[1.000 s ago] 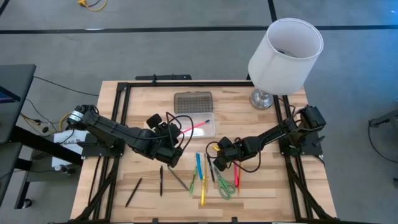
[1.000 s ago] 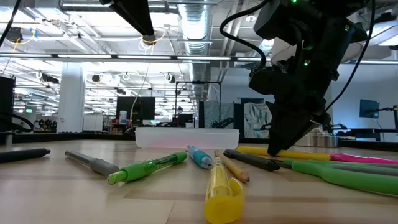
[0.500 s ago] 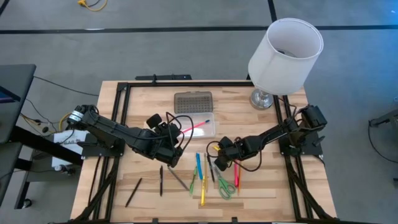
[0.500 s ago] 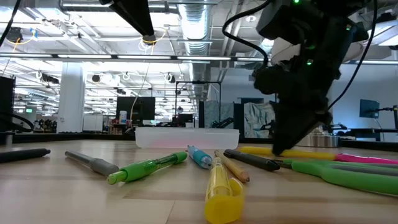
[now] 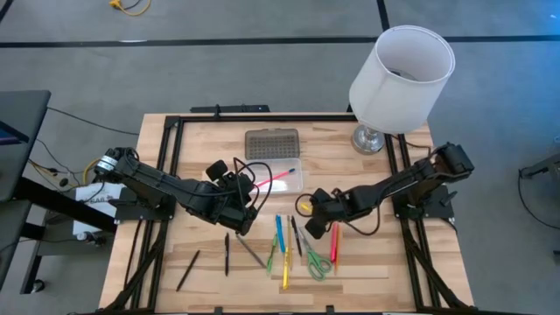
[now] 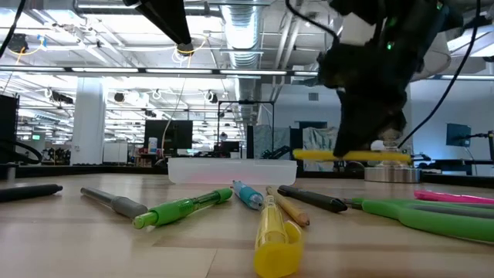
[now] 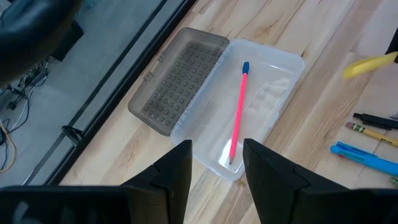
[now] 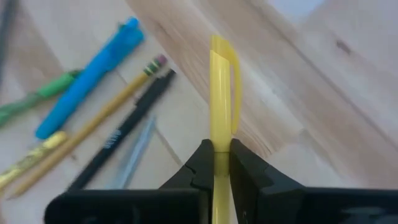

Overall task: Pick & place school supplies into a supply box
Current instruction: Put the yellow pen into the supply box

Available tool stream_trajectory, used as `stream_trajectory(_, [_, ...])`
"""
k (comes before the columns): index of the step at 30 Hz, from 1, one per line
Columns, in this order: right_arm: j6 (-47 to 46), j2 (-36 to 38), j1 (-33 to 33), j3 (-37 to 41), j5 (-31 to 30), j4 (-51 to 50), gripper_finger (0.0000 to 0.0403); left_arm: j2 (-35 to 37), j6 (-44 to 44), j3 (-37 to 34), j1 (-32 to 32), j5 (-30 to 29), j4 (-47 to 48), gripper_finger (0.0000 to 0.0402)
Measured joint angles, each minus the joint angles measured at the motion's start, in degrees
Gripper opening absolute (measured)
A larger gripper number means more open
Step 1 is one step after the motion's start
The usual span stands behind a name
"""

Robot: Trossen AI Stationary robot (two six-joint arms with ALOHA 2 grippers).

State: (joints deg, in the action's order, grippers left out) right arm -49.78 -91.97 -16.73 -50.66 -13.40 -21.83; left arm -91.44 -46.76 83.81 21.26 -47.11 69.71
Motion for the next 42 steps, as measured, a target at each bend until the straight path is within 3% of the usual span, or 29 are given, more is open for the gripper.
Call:
stream_trajectory(7, [5.06, 4.89, 0.9, -0.1, -3.25, 1.88, 0.0018, 0.0, -0.01, 0.0, -0.01, -0.05, 0.0, 0.0139])
stream_trajectory(18, [16.25, 4.57, 10.78, -0.27, -2.73, 15.42, 0.0016, 0.0, -0.95, 0.0, 0.0, 0.35, -0.07, 0.0139])
stream_trajectory(28, [19.89, -4.46, 21.04, -0.61, 8.65, 31.78, 0.0019, -0.01, -3.47, 0.0, -0.01, 0.59, -0.22, 0.0139])
stream_trajectory(42, [35.19, -13.28, 24.0, -11.9, 11.84, 23.48, 0.0038, 0.0, -5.11, 0.0, 0.11, 1.83, -0.22, 0.0139])
